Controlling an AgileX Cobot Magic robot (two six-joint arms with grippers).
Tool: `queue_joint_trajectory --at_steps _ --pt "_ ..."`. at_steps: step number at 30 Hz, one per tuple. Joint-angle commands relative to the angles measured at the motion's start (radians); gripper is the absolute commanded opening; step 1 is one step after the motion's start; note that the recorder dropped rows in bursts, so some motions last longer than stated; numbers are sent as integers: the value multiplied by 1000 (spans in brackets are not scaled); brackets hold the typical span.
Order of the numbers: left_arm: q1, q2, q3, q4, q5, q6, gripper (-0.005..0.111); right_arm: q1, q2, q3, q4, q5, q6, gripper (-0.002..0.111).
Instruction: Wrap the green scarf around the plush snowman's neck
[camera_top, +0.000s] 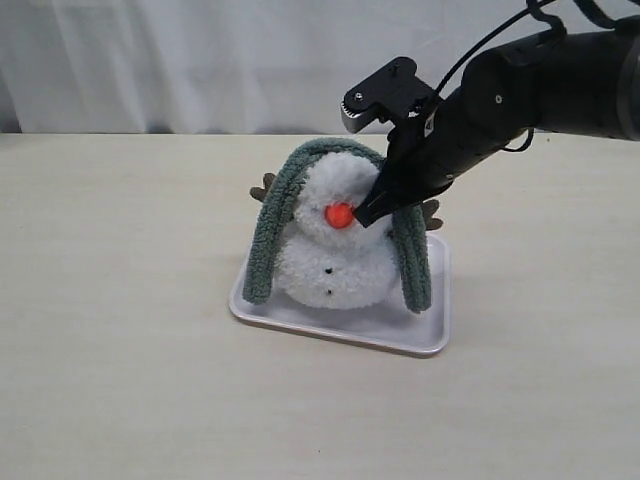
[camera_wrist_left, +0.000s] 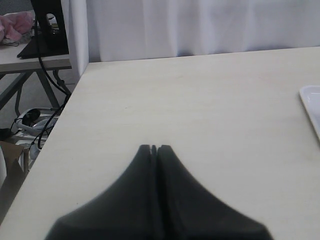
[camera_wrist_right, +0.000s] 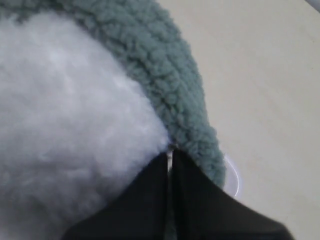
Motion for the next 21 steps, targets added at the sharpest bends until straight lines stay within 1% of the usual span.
queue_joint_trajectory --at_steps 1,9,12,15,18,21 --pt "1 -2 3 -2 -13 -3 0 -3 17 5 -3 27 5 4" --pt "1 -2 3 -2 -13 -3 0 0 -35 -11 11 50 5 4" --pt "1 -2 3 -2 -13 -3 0 0 -73 -24 73 54 -8 4" --pt "1 -2 3 -2 -13 -3 0 0 -103 -24 147 50 -68 4" --pt "1 -2 3 -2 -13 -3 0 0 -107 -41 247 64 -127 4" --pt "1 -2 3 -2 -13 -3 0 0 -102 -63 302 56 -163 4"
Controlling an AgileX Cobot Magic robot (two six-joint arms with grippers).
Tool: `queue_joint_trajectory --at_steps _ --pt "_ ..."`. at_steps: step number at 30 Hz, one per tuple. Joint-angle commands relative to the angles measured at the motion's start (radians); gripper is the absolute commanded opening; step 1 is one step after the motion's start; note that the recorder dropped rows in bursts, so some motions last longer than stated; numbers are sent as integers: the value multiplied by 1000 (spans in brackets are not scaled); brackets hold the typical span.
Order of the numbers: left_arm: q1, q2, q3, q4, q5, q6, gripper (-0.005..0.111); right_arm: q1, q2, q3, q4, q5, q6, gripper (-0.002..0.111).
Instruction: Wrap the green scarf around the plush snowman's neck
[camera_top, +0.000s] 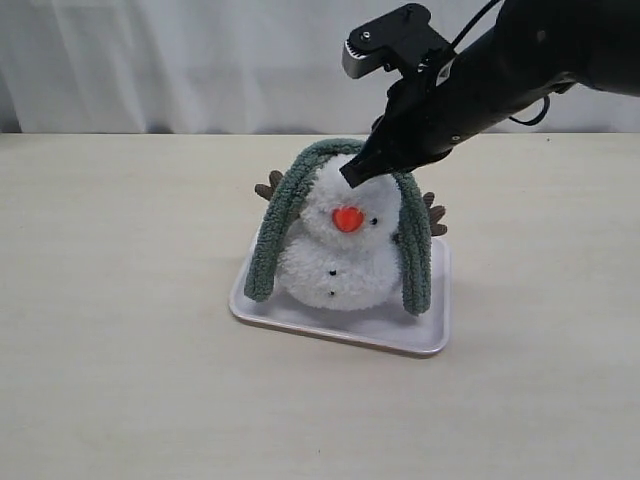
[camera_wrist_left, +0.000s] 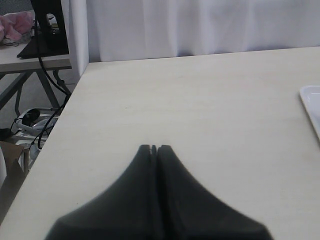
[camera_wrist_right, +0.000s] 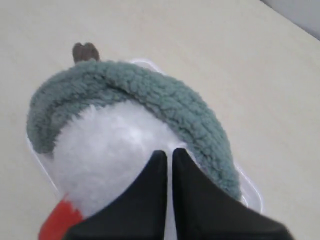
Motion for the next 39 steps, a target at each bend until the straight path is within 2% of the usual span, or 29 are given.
queue_joint_trajectory --at_steps 1,8,22,28,39 --pt "1 -2 3 -2 -11 -3 0 0 4 -38 81 -3 -52 4" --pt "1 -2 3 -2 -11 -3 0 0 86 -98 76 13 -43 4" --pt "1 -2 3 -2 -11 -3 0 -4 148 -101 5 -63 -24 4" --pt "1 -2 3 -2 -11 -3 0 -21 162 -101 -103 -56 79 4" --pt "1 -2 3 -2 -13 -3 0 -41 220 -94 -109 12 101 4"
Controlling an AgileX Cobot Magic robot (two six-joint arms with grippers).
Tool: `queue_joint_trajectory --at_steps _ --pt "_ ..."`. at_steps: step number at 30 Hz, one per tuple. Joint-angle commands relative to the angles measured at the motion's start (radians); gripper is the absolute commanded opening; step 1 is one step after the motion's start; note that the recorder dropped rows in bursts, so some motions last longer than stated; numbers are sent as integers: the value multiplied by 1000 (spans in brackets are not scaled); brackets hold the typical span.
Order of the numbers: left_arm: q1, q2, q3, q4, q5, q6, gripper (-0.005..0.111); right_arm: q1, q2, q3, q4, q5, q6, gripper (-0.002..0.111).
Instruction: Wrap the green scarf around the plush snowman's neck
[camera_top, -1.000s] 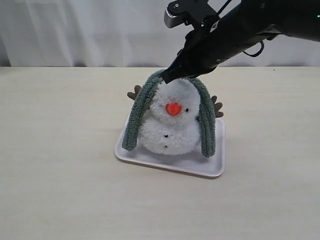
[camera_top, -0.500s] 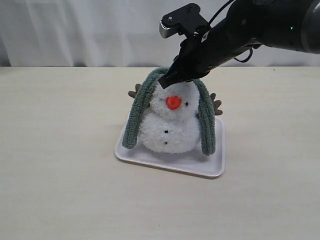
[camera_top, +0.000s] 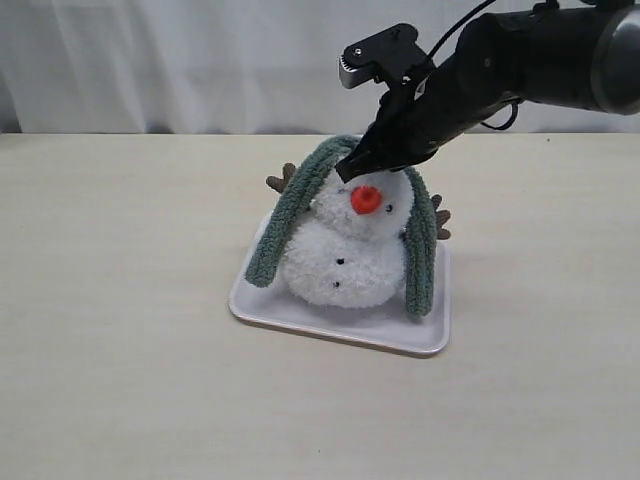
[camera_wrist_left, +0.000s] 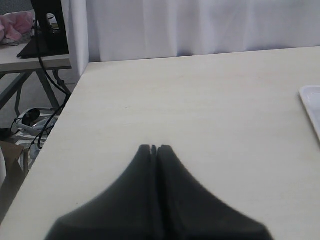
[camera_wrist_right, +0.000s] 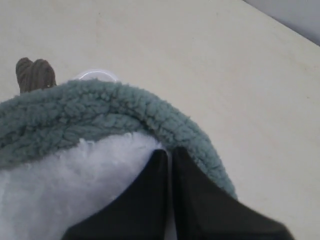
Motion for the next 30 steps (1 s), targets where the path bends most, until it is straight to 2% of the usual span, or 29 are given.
queue_joint_trajectory --at_steps 1,7,10,13,17,30 --pt "1 -2 3 -2 -13 -3 0 -6 39 7 -11 85 0 4" --pt "1 -2 3 -2 -13 -3 0 -4 25 7 -7 113 -9 4" --pt "1 -2 3 -2 -13 -3 0 -1 -27 7 164 163 -207 6" --pt "1 -2 3 -2 -13 -3 0 -3 -83 3 235 197 -269 23" --pt "1 -2 3 -2 -10 -3 0 -3 -137 3 227 190 -269 36" --pt "1 -2 3 -2 -10 -3 0 -3 -133 3 184 1 -219 37"
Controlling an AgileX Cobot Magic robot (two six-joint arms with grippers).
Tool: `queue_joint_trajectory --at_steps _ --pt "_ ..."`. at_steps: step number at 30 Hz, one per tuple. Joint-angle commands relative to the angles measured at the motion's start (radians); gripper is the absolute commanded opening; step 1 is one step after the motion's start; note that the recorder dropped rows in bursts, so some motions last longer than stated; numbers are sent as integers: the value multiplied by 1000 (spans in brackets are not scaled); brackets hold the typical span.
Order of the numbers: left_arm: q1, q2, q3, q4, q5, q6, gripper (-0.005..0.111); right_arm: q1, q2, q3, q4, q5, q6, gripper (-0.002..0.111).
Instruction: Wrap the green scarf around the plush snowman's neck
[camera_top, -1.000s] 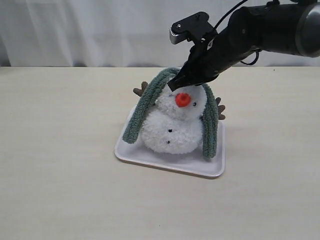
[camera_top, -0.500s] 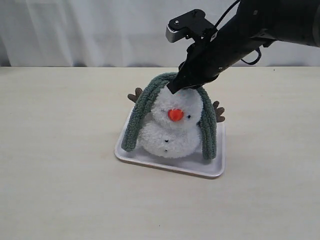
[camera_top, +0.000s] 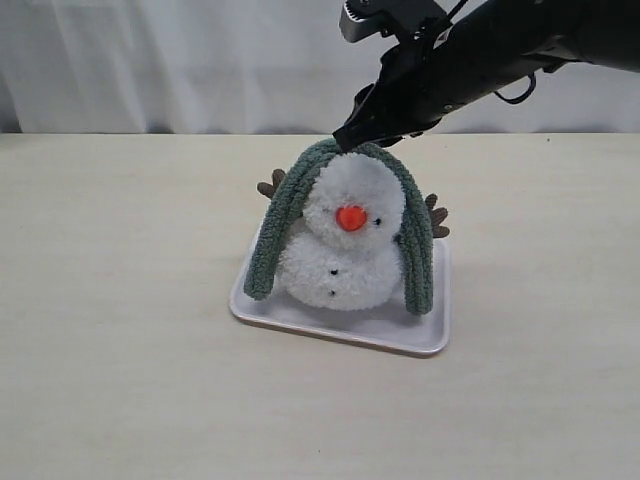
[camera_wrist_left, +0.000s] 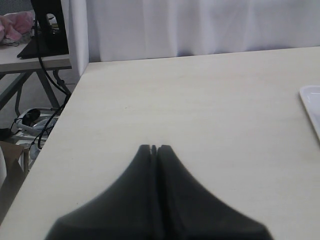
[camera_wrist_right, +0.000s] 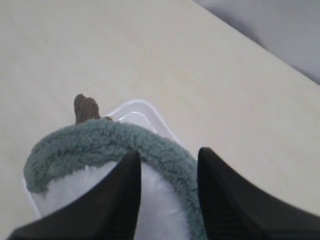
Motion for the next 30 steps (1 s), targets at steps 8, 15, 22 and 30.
queue_joint_trajectory --at_steps 8,15,22,30 --pt "1 -2 3 -2 -10 -3 0 -1 64 1 -67 2 10 37" --pt "1 -2 3 -2 -10 -3 0 -1 94 1 -67 -81 23 37" --pt "1 -2 3 -2 -13 -3 0 -1 106 1 -67 -109 31 25" --pt "1 -2 3 -2 -13 -3 0 -1 119 4 -67 -93 -45 4"
